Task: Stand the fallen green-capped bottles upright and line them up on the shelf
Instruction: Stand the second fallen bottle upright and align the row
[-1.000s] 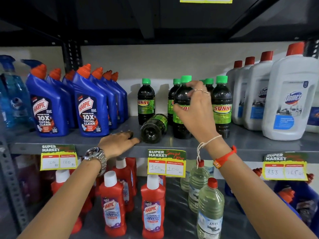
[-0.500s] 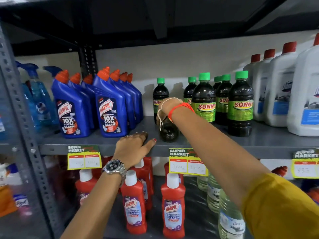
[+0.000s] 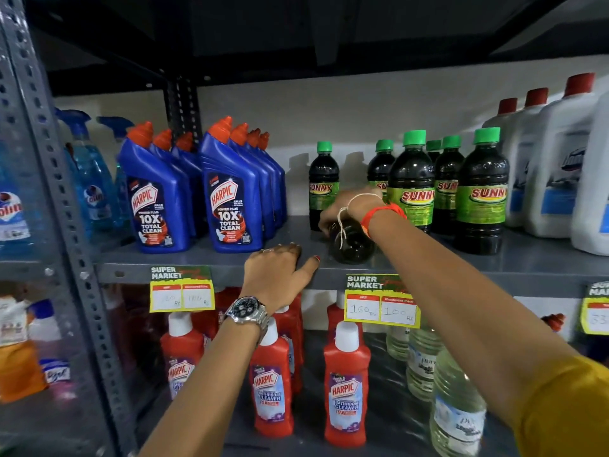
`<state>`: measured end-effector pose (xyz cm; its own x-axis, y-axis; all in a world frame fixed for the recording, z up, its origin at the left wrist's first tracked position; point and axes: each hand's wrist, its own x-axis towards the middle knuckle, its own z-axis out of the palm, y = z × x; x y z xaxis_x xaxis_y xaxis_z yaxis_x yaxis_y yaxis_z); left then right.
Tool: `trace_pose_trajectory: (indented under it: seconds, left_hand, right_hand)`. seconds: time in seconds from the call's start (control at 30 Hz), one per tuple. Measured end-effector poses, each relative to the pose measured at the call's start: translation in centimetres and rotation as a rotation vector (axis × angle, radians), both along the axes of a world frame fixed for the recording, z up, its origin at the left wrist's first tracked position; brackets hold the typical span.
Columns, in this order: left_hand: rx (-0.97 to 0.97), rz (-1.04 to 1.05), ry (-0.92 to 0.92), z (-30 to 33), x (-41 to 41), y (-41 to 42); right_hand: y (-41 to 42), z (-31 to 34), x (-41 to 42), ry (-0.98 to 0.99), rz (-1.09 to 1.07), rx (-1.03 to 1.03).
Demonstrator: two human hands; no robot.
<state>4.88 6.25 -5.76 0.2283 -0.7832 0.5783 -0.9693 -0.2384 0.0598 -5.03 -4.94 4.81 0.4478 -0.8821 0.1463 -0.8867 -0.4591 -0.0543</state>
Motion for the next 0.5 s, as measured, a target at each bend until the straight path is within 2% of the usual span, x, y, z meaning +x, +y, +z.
trace_pose_trajectory:
  seconds: [0.1,0.3,0.4,0.5]
  left_hand:
    - [-0.008,-0.006,0.005,-0.1,0.0,0.0]
    - [-0.016,-0.021,0.022,0.0,-0.2,0.0]
    - [-0.027,-0.009,0.011,-0.1,-0.2,0.0]
    - [-0.046,0.006,0.005,-0.3,-0.2,0.1]
  right_hand:
    - [0.2,0.4,-0.4,-0.175,0.006,-0.187]
    - [0.0,1.0,-2.4,-0.901,0.315,-0.413]
    - [0.3,0.4,-2.7,-1.171,0.373,-0.325]
    - [0.0,-0.8,-2.6,-1.326,0.433,-0.184]
